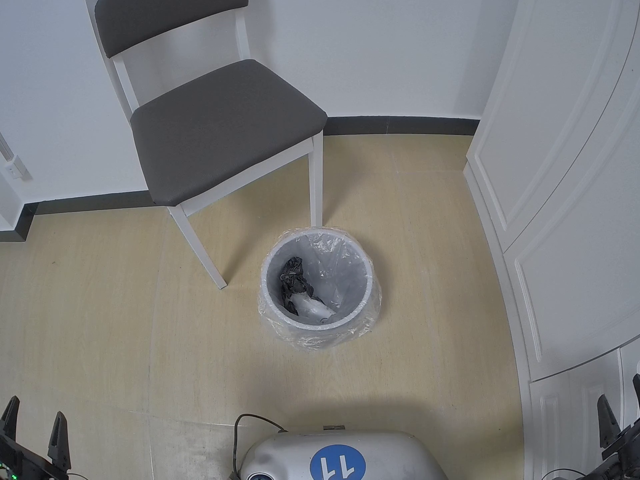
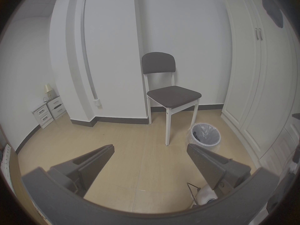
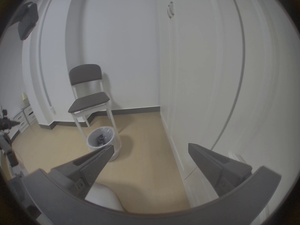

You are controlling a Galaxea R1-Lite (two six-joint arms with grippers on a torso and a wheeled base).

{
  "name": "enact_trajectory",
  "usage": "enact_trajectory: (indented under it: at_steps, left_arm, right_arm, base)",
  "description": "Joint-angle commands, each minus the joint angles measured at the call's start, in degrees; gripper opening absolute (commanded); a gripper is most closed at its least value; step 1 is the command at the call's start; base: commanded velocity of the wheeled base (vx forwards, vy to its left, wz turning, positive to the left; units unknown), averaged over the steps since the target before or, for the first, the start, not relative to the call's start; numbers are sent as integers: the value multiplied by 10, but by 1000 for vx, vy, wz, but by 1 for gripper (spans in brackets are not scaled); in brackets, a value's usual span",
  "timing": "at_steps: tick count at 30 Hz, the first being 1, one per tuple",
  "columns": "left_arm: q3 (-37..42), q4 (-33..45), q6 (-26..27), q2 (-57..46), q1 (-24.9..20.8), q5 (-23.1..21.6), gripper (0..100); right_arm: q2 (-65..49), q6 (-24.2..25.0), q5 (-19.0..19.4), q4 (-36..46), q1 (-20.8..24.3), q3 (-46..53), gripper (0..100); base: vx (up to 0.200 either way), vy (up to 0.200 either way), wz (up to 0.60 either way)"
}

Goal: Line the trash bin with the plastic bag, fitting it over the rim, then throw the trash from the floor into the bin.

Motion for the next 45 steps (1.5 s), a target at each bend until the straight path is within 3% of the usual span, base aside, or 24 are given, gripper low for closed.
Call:
enact_trajectory:
  at_steps: [1,10,13,15,18,20,23,28,31,45]
  left_arm:
    - [-3,0,-11,-6,0,1,100]
    - [-3,4,-13,-7,0,1,100]
    - [1,-14,45,-6,0,36,100]
    - [9,-28,40,-6,0,42,100]
    - [12,-29,-41,-6,0,-21,100]
    - [23,-37,-28,-6,-1,-77,100]
    - [26,-37,32,-8,-1,-99,100]
    - [25,-37,22,-7,-3,-100,100]
    - [25,-38,-24,-6,-3,-80,100]
    - [26,-37,-4,-6,-2,-79,100]
  right_arm:
    - [-8,-21,22,13,0,10,100]
    - [-8,-9,19,11,0,10,100]
    - [-8,-9,19,11,0,10,100]
    - [-8,-8,19,11,0,10,100]
    - [-8,-9,19,12,0,10,100]
    - [-8,-9,19,12,0,10,100]
    - [-8,-9,19,13,0,10,100]
    - [-8,-9,21,13,0,10,100]
    - [-8,-9,22,12,1,10,100]
    - [-8,-5,21,13,1,10,100]
  base:
    - [0,0,0]
    - [0,0,0]
    - [0,0,0]
    - [0,0,0]
    - [0,0,0]
    - [0,0,0]
    - [0,0,0]
    - [0,0,0]
    - [0,0,0]
    - [0,0,0]
